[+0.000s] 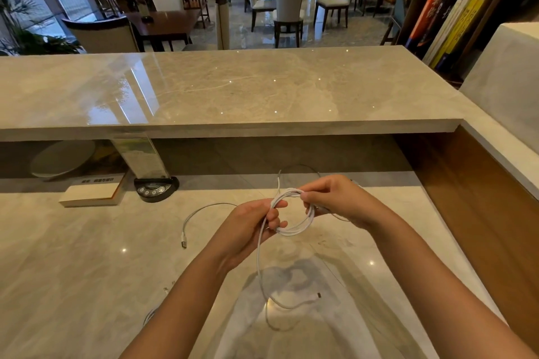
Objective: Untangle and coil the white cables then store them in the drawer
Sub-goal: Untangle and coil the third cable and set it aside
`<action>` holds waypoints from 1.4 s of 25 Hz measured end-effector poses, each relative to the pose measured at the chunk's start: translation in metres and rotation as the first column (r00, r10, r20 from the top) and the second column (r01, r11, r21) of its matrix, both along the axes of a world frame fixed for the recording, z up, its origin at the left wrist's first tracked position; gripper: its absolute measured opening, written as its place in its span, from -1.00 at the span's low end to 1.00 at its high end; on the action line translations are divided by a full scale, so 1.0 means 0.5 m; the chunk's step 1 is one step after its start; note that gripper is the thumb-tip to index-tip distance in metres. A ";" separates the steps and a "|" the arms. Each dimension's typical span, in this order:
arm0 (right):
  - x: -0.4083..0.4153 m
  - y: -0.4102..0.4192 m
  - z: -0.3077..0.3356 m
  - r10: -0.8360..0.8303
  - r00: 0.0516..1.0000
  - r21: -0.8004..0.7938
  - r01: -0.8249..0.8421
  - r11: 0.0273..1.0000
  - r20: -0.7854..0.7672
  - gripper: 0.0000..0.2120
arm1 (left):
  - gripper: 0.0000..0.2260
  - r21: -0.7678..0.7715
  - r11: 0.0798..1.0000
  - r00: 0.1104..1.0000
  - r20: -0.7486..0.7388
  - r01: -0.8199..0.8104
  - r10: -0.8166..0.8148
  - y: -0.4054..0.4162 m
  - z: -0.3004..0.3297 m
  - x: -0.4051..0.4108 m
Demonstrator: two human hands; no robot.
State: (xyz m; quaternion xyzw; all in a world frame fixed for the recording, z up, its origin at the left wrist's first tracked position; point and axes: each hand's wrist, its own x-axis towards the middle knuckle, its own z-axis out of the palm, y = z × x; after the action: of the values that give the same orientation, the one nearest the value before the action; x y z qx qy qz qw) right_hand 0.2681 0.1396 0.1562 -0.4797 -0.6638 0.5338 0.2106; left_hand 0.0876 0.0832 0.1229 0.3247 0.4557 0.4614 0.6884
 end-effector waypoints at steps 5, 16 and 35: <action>0.033 0.033 0.039 0.104 0.994 -0.089 -0.101 0.991 0.029 -0.85 | -0.70 0.159 0.968 0.883 -0.458 0.194 -0.102 0.013 0.028 -0.006; 0.023 0.018 -0.003 -0.171 0.853 -0.441 -0.076 0.894 -0.492 -0.85 | -0.74 -0.022 0.995 0.958 0.268 -0.101 0.103 0.034 -0.005 0.035; -0.036 -0.152 -0.173 -0.700 0.642 -0.857 0.126 0.500 -0.313 -0.71 | -0.72 -0.326 0.856 0.580 0.633 -0.402 0.513 0.061 -0.018 0.043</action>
State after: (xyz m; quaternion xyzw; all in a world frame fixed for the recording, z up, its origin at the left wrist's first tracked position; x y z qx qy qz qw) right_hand 0.2502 0.0634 0.0696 -0.4661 -0.1067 0.8166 0.3233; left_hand 0.1093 0.1138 0.1141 -0.0554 0.2607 0.6759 0.6871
